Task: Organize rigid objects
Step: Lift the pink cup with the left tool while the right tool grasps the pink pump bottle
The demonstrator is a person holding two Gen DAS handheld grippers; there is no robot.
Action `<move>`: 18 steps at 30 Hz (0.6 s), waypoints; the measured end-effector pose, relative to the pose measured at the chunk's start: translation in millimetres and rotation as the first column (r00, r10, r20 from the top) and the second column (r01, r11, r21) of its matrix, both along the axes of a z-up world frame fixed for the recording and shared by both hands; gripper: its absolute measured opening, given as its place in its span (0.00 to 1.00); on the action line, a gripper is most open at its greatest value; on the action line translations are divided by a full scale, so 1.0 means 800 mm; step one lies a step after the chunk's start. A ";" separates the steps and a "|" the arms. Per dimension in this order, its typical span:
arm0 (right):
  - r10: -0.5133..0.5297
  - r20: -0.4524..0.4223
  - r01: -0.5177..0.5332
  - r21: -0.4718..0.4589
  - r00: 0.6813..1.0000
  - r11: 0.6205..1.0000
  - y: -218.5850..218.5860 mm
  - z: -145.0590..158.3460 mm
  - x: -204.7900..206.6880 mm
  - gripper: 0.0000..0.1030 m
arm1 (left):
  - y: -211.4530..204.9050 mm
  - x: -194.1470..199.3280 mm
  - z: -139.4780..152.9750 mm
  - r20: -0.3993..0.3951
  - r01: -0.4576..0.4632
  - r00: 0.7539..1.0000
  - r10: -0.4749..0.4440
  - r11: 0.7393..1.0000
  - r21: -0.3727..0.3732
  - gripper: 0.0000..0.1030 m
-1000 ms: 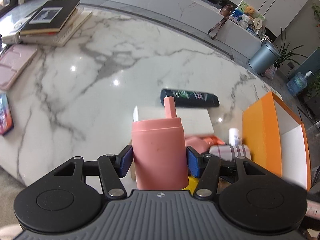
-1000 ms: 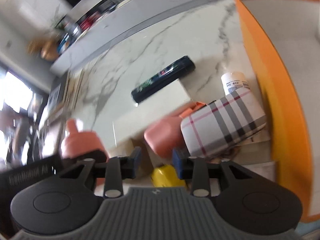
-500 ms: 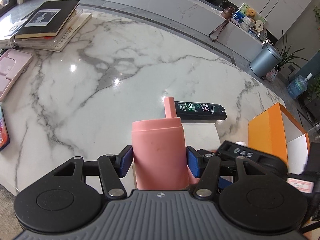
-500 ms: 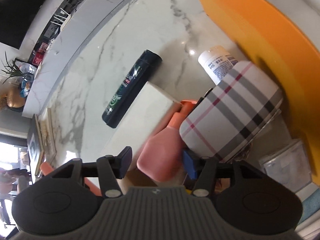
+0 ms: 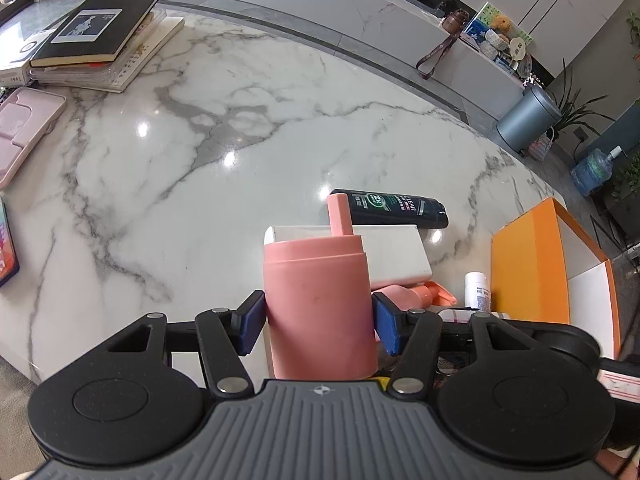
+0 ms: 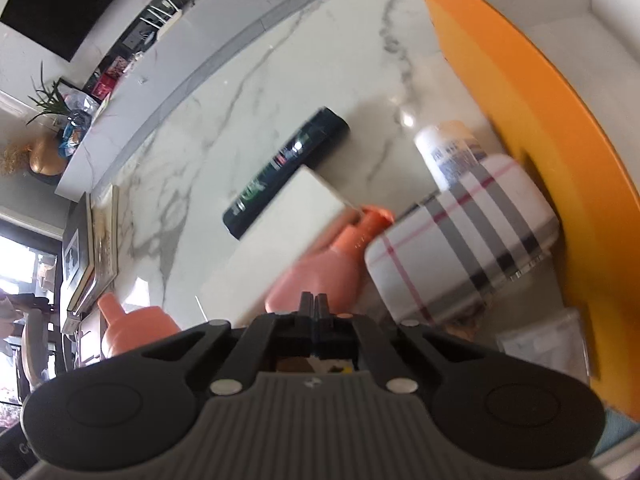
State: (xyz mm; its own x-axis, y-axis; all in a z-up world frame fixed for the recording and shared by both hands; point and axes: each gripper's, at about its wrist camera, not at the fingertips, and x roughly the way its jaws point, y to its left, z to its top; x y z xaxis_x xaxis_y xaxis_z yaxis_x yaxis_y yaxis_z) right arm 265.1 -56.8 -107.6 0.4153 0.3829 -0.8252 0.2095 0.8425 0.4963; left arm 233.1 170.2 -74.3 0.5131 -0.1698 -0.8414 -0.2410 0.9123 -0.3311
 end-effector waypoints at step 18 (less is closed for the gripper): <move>-0.138 -0.102 0.138 -0.012 0.985 0.990 0.027 -0.038 0.029 0.54 | 0.010 0.024 0.001 0.027 0.001 1.000 -0.003 0.998 0.061 0.63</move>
State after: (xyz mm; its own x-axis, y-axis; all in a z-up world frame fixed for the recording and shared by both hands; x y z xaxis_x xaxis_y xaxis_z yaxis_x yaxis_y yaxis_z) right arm 288.0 -35.2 -138.3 0.3773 0.3234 -0.8678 0.3731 0.8045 0.4621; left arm 252.4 178.6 -73.3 0.5352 -0.1200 -0.8361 -0.2310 0.9314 -0.2815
